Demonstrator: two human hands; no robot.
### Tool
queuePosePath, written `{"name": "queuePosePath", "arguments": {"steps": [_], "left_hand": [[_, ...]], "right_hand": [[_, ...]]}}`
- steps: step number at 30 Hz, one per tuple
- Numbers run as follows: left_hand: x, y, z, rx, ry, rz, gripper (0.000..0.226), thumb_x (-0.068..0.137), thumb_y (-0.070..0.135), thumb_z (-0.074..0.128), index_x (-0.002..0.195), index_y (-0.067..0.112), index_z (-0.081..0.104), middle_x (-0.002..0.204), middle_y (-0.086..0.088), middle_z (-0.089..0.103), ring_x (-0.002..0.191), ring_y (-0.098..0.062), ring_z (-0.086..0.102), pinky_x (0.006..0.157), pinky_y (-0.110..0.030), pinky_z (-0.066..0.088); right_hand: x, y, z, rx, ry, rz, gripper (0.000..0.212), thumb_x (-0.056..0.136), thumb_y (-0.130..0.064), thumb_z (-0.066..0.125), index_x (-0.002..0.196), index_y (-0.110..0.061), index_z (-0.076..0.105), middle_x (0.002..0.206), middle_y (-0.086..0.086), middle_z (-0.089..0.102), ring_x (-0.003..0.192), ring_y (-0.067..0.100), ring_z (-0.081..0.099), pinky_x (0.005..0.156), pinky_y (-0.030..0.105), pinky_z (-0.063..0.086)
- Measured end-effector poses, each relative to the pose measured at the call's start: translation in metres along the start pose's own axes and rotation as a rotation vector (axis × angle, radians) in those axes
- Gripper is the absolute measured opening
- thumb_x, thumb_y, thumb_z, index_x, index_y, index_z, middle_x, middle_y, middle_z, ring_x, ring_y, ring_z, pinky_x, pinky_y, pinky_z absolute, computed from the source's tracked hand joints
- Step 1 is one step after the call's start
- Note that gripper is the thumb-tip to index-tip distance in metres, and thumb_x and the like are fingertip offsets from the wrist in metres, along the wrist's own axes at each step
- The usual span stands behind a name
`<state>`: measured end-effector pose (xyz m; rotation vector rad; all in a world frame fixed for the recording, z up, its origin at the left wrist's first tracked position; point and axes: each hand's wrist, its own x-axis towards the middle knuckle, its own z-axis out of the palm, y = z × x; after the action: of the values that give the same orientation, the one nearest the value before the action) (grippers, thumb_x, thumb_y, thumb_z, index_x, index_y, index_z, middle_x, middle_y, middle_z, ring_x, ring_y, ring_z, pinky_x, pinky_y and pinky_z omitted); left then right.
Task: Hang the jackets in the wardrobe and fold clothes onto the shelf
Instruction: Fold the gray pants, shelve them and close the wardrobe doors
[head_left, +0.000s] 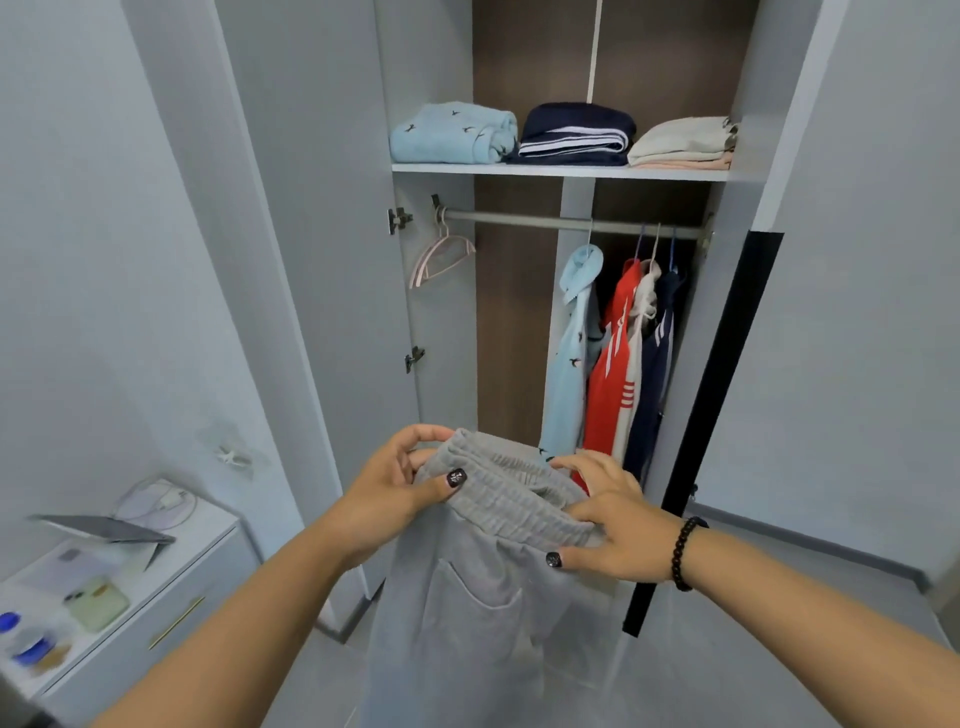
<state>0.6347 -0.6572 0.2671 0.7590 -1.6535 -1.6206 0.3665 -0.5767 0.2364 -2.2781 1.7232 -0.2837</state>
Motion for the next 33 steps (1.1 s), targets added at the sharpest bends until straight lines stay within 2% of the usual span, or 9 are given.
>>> {"name": "queuePosePath", "arguments": {"steps": [4,7,11,15,19,23,26,29,33], "left_hand": [[-0.022,-0.012,-0.045,0.125,0.106,-0.017,0.038,0.083,0.01,0.071,0.117,0.011,0.055,0.104,-0.007,0.075,0.101,-0.024,0.07,0.088,-0.029,0.055],[-0.049,-0.021,-0.089,0.13,0.222,-0.059,0.029,0.089,0.001,0.065,0.115,0.006,0.054,0.102,-0.012,0.074,0.098,-0.027,0.069,0.09,-0.033,0.054],[-0.1,-0.027,-0.158,0.034,0.413,-0.108,0.025,0.092,0.0,0.06,0.115,0.002,0.052,0.1,-0.013,0.074,0.087,-0.017,0.071,0.073,-0.023,0.057],[-0.153,-0.036,-0.229,0.086,0.524,-0.172,0.024,0.093,0.004,0.06,0.115,0.006,0.05,0.1,-0.006,0.075,0.093,-0.019,0.071,0.077,-0.027,0.058],[-0.212,-0.057,-0.289,0.169,0.652,-0.212,0.02,0.094,0.006,0.059,0.111,0.014,0.052,0.097,-0.003,0.074,0.098,-0.021,0.067,0.091,-0.036,0.053],[-0.279,-0.072,-0.346,0.202,0.764,-0.25,0.02,0.093,-0.001,0.058,0.109,0.012,0.054,0.099,-0.004,0.074,0.091,-0.015,0.068,0.086,-0.032,0.056],[-0.338,-0.077,-0.388,0.187,0.933,-0.293,0.024,0.091,-0.01,0.056,0.107,0.007,0.054,0.096,-0.007,0.073,0.084,-0.01,0.068,0.078,-0.022,0.056],[-0.393,-0.082,-0.426,0.211,1.099,-0.325,0.027,0.09,-0.014,0.055,0.1,0.011,0.055,0.09,-0.002,0.07,0.083,-0.013,0.065,0.068,-0.014,0.053],[-0.458,-0.081,-0.468,0.206,1.28,-0.287,0.028,0.09,-0.01,0.058,0.098,0.017,0.055,0.093,-0.001,0.069,0.087,-0.016,0.062,0.077,-0.021,0.052]], "right_hand": [[0.038,-0.033,-0.001,-0.07,-0.11,0.042,0.049,0.087,-0.056,0.057,0.093,-0.008,0.064,0.112,-0.002,0.047,0.11,0.018,0.044,0.095,0.028,0.037],[0.072,-0.073,0.008,-0.081,-0.078,-0.023,0.04,0.088,-0.05,0.059,0.081,-0.01,0.057,0.08,-0.007,0.04,0.078,0.013,0.043,0.065,0.023,0.03],[0.124,-0.136,0.033,0.014,0.05,-0.121,0.049,0.075,-0.051,0.073,0.061,-0.011,0.049,0.069,-0.006,0.043,0.064,0.005,0.042,0.057,0.017,0.031],[0.178,-0.207,0.072,0.128,-0.045,-0.174,0.046,0.071,-0.046,0.078,0.066,-0.01,0.05,0.07,-0.003,0.047,0.068,0.014,0.047,0.056,0.02,0.031],[0.223,-0.273,0.124,0.36,-0.217,-0.148,0.045,0.068,-0.041,0.079,0.092,-0.035,0.042,0.081,-0.005,0.051,0.065,0.008,0.044,0.052,0.016,0.034],[0.272,-0.348,0.17,0.405,-0.518,-0.148,0.087,0.07,-0.038,0.082,0.142,-0.03,0.033,0.128,-0.001,0.051,0.113,0.016,0.055,0.088,0.031,0.052],[0.3,-0.427,0.211,0.345,-0.588,-0.273,0.03,0.07,-0.029,0.082,0.089,-0.017,0.062,0.085,-0.001,0.062,0.075,0.012,0.061,0.067,0.033,0.055],[0.315,-0.509,0.257,0.229,-0.542,-0.393,0.039,0.072,-0.027,0.078,0.063,-0.019,0.041,0.07,-0.005,0.043,0.06,0.009,0.044,0.05,0.019,0.033],[0.327,-0.598,0.303,0.282,-0.405,-0.504,0.037,0.078,-0.017,0.068,0.056,-0.022,0.039,0.079,0.005,0.045,0.07,0.024,0.053,0.058,0.024,0.037]]}}
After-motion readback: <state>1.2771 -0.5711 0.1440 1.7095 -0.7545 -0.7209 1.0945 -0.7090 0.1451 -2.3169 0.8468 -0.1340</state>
